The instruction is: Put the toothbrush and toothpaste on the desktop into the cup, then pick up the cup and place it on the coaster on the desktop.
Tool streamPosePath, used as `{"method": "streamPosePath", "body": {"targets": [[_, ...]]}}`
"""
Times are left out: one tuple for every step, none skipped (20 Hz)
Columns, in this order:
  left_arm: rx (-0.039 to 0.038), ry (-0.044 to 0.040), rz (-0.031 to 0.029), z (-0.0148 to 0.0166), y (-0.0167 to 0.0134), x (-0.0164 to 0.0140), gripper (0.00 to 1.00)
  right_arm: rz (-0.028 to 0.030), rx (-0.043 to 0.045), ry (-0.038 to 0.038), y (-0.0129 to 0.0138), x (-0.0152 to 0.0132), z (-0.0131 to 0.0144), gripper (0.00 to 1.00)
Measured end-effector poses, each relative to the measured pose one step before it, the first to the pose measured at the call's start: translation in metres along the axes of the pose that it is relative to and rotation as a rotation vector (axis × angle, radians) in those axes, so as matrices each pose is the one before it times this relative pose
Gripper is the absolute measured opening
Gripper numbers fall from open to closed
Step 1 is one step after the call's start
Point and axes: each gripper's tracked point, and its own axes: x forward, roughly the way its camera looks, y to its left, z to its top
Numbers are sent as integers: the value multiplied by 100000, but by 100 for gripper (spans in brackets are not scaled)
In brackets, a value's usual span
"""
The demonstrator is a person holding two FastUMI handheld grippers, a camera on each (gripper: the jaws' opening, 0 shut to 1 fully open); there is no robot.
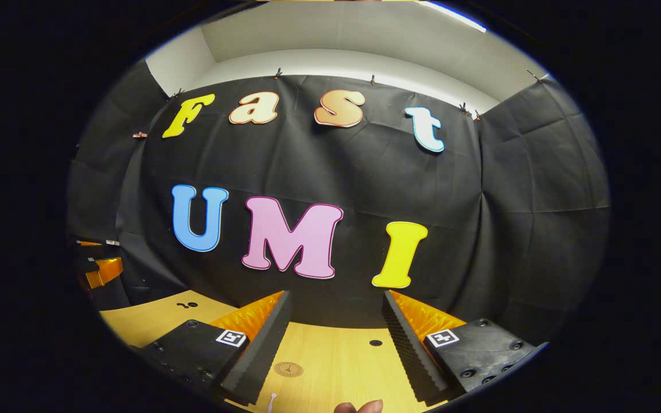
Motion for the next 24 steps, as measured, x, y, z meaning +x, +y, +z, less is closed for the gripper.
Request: {"method": "streamPosePath", "body": {"targets": [[-22, 292, 0, 27, -84, -24, 99, -7, 254, 179, -61, 20, -45, 97], [44, 99, -167, -70, -95, -45, 98, -164, 39, -12, -86, -53, 4, 97], [226, 21, 45, 68, -43, -87, 98, 226, -40, -20, 98, 18, -21, 97], [319, 153, -85, -207, -67, -57, 98, 223, -92, 126, 127, 0, -141, 97], [289, 471, -383, -238, -171, -60, 99, 324, -138, 414, 44, -70, -267, 97], [164, 754, -700, -184, -267, -58, 99, 275, -112, 553, 96, -42, -270, 97], [82, 1276, -918, -564, -332, -67, 98, 216, -175, 527, 63, -199, -299, 97], [7, 1980, -1558, -661, -532, -26, 98, 93, -337, 606, 30, -79, -235, 97], [206, 2669, -1680, -1008, -617, 6, 98, 128, -387, 743, 102, -53, -387, 89], [257, 3025, -1457, -1215, -670, 31, 98, 107, -275, 594, 34, -122, -256, 97], [94, 3597, -1588, -1484, -739, 113, 99, 239, -156, 701, 14, -160, -338, 97], [-297, 3901, -1219, -1531, -709, 194, 98, -11, -66, 842, 2, -135, -440, 97], [-562, 4314, -1434, -1644, -837, 348, 98, 138, 71, 892, 17, -181, -330, 97], [-542, 4254, -1480, -1688, -908, 471, 98, 110, 87, 1201, -16, -184, -508, 89], [-146, 3894, -1419, -1588, -922, 545, 99, 71, 32, 1185, -47, -151, -465, 97], [358, 3702, -1577, -1507, -930, 680, 99, -74, -110, 1117, -46, -153, -413, 97], [880, 3775, -1706, -1597, -856, 702, 99, -12, -63, 1000, -142, -83, -375, 97], [1159, 4253, -1887, -1571, -978, 899, 98, -48, -64, 821, -168, -159, -388, 97], [1074, 4633, -2226, -1578, -914, 952, 98, -159, -210, 992, -222, 7, -372, 97], [609, 4993, -2083, -1492, -920, 997, 98, -193, -371, 886, -262, -112, -290, 97], [222, 5372, -1666, -1434, -792, 1071, 98, -431, -438, 699, -364, -81, -355, 97], [287, 4685, -813, -1458, -451, 1100, 98, -490, -510, 616, -449, 38, -275, 97], [525, 4108, -154, -1183, -361, 1017, 98, -527, -463, 604, -458, 23, -250, 97], [811, 3532, -51, -910, -280, 910, 96, -388, -290, 549, -430, 30, -303, 96]]}}
